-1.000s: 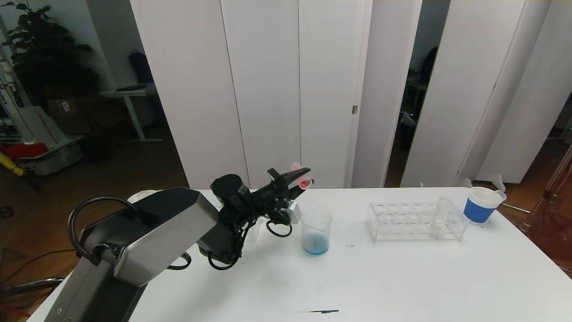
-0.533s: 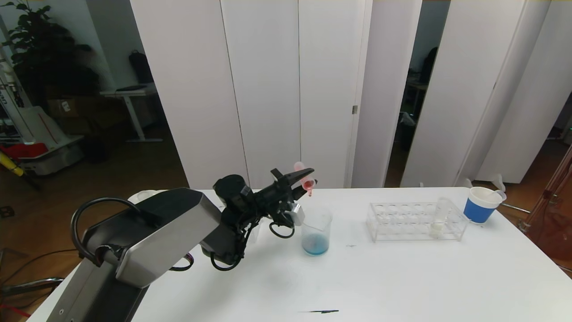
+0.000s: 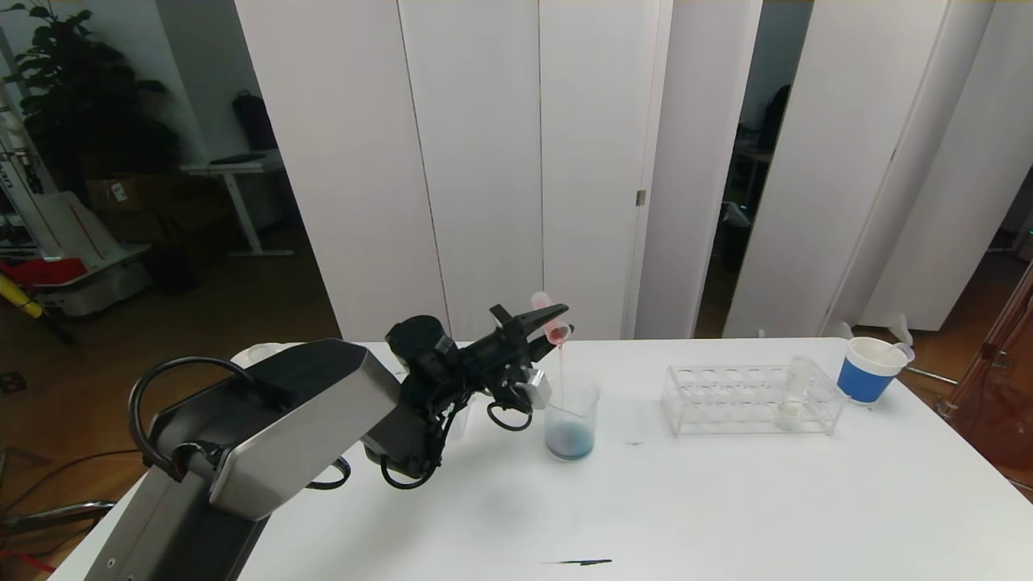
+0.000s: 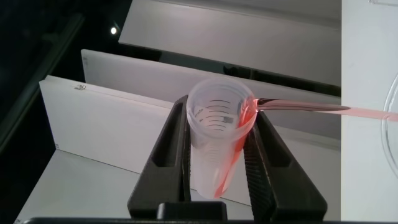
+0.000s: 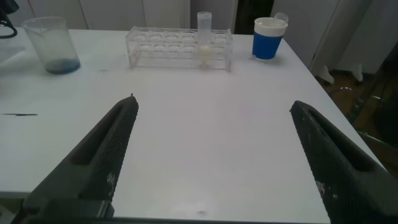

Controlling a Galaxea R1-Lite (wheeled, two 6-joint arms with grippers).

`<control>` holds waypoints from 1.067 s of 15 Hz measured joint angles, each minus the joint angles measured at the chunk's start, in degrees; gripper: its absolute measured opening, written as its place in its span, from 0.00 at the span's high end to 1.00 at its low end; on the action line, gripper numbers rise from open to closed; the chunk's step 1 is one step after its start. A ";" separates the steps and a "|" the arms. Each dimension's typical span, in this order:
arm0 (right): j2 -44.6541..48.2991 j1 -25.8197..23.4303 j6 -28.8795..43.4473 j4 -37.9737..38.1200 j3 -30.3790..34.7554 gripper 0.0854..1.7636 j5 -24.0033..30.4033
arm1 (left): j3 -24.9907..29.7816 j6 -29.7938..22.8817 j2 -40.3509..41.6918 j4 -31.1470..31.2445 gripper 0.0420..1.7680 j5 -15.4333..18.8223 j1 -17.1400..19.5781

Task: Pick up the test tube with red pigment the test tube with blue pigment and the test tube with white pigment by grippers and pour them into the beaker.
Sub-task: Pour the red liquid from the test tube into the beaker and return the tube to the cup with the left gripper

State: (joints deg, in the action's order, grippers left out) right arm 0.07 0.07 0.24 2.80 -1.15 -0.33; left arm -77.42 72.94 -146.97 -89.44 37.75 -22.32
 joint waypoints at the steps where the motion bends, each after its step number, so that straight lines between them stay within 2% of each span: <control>1: 0.00 0.00 0.02 0.00 0.00 0.01 -0.02 | 0.00 0.05 0.00 0.00 0.69 0.00 0.00; 16: 0.00 0.00 0.02 -0.02 0.00 0.01 0.00 | 0.24 2.30 1.52 0.00 0.69 0.17 -0.02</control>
State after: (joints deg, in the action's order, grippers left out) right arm 0.07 0.07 0.27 2.78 -1.15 -0.33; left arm -77.18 75.24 -145.45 -89.44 37.92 -22.35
